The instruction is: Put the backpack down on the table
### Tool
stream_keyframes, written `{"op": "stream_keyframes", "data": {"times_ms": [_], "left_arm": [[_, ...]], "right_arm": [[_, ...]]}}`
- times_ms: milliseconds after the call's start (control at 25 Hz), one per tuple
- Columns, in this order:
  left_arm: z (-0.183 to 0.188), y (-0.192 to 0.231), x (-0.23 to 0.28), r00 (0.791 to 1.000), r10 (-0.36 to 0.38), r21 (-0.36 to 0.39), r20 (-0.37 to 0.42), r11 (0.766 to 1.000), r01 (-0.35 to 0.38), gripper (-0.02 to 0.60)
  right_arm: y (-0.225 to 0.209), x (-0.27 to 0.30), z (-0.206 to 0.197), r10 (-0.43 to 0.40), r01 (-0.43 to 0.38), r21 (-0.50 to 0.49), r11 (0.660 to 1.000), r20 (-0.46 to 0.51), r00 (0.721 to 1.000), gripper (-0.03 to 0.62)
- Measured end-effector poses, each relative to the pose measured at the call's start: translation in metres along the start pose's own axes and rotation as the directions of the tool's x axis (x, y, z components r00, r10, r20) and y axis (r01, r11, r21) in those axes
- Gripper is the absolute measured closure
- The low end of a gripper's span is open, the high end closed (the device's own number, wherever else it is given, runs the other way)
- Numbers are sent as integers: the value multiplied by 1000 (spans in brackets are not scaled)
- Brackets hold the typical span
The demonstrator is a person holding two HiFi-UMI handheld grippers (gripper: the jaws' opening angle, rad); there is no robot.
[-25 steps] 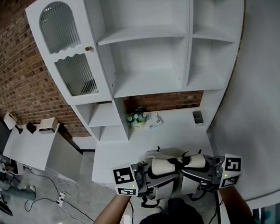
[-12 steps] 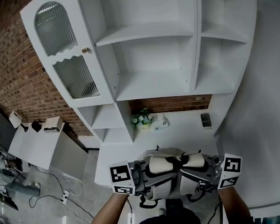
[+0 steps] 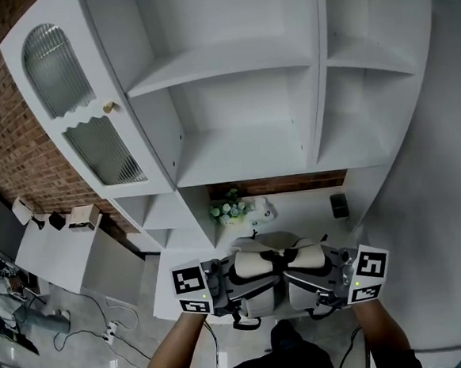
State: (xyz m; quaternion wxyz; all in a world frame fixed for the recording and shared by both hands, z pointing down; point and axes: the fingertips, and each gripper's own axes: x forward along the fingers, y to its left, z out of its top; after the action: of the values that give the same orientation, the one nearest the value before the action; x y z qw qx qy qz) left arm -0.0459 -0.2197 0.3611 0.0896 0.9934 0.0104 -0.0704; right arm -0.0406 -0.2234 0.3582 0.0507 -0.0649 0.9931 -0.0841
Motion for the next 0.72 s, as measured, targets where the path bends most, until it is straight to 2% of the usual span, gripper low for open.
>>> {"op": "stream_keyframes", "data": {"times_ms": [200, 440, 720], "left_arm": [[9, 43, 10, 1000, 16, 8, -6, 1000, -16, 518], [13, 85, 23, 999, 41, 2, -3, 999, -41, 518], [14, 128, 38, 998, 52, 1, -29, 999, -52, 518]], "right_arm": [[-45, -3, 11, 2, -2, -16, 1000, -9, 1000, 551], [-89, -10, 17, -6, 6, 47, 999, -15, 1000, 551], [-133, -21, 21, 7, -6, 43, 999, -20, 1000, 551]]}}
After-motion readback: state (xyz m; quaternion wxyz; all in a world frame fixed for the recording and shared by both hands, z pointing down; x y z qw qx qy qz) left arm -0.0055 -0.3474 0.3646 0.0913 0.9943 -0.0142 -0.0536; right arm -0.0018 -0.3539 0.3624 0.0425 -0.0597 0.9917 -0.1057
